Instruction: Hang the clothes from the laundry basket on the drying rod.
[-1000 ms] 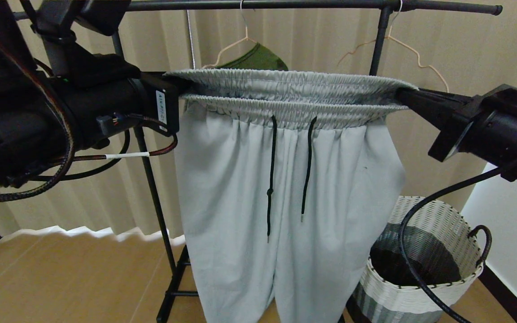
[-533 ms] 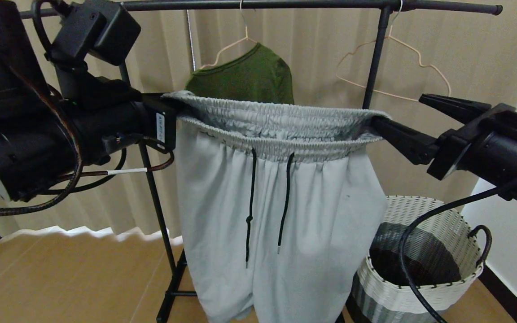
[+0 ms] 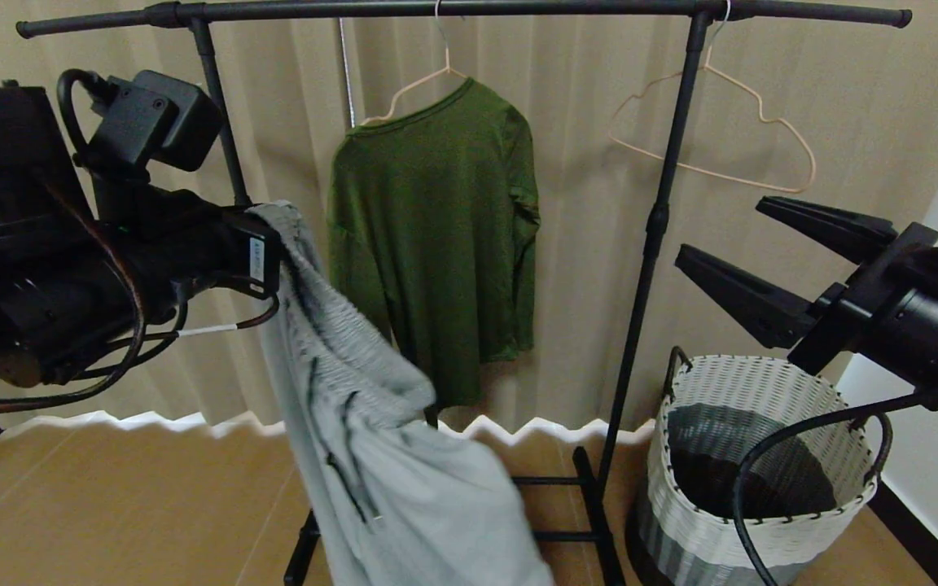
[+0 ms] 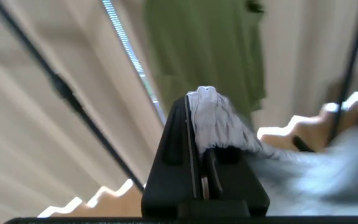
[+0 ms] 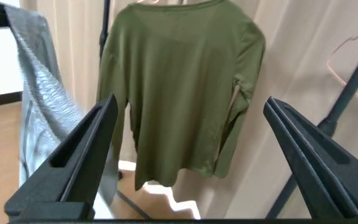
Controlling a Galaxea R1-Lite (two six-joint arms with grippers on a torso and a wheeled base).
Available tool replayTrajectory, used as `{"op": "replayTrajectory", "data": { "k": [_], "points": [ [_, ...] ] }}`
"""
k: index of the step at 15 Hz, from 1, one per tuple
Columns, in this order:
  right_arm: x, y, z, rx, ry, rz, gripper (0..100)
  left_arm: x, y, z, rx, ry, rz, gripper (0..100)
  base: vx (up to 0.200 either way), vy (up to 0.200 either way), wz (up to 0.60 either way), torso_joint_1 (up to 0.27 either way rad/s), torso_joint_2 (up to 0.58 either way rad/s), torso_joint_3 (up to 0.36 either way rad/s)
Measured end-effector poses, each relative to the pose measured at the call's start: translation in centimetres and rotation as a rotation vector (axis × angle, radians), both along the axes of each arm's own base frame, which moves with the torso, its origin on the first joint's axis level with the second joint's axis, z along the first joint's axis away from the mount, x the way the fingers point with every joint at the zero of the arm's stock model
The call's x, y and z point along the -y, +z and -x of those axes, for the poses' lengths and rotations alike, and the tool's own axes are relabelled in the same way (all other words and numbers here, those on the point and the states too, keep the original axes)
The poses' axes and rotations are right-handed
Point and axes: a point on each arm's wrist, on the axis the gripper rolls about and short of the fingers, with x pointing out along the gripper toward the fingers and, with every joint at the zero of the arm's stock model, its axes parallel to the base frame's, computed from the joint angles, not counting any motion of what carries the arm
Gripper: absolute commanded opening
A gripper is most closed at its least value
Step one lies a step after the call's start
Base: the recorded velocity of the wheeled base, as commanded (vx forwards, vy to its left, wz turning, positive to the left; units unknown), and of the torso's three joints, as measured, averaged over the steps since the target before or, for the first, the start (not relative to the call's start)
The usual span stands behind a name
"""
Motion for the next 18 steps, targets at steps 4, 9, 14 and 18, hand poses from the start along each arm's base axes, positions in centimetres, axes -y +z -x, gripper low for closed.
{"op": "replayTrajectory", "data": {
  "k": [4,9,14,18],
  "points": [
    [0.5,-1.6,0.8,-0.047,-0.009,0.03,100,-0.9,-1.2,0.7,-0.028,0.022,-0.007,0,0.0,0.0,0.0,0.0,0.0,0.0],
    [2.8,-5.8,4.1,-0.174,-0.052,0.057,100,-2.8,-3.3,5.4,-0.079,0.02,0.048,0,0.0,0.0,0.0,0.0,0.0,0.0],
    [5.1,-8.1,5.6,-0.254,-0.153,0.037,100,-4.9,-5.6,9.2,-0.093,-0.061,0.135,0,0.0,0.0,0.0,0.0,0.0,0.0],
    [6.2,-9.4,4.9,-0.309,-0.241,0.062,100,-6.1,-7.5,10.4,-0.136,-0.063,0.134,0,0.0,0.0,0.0,0.0,0.0,0.0]
  ]
}}
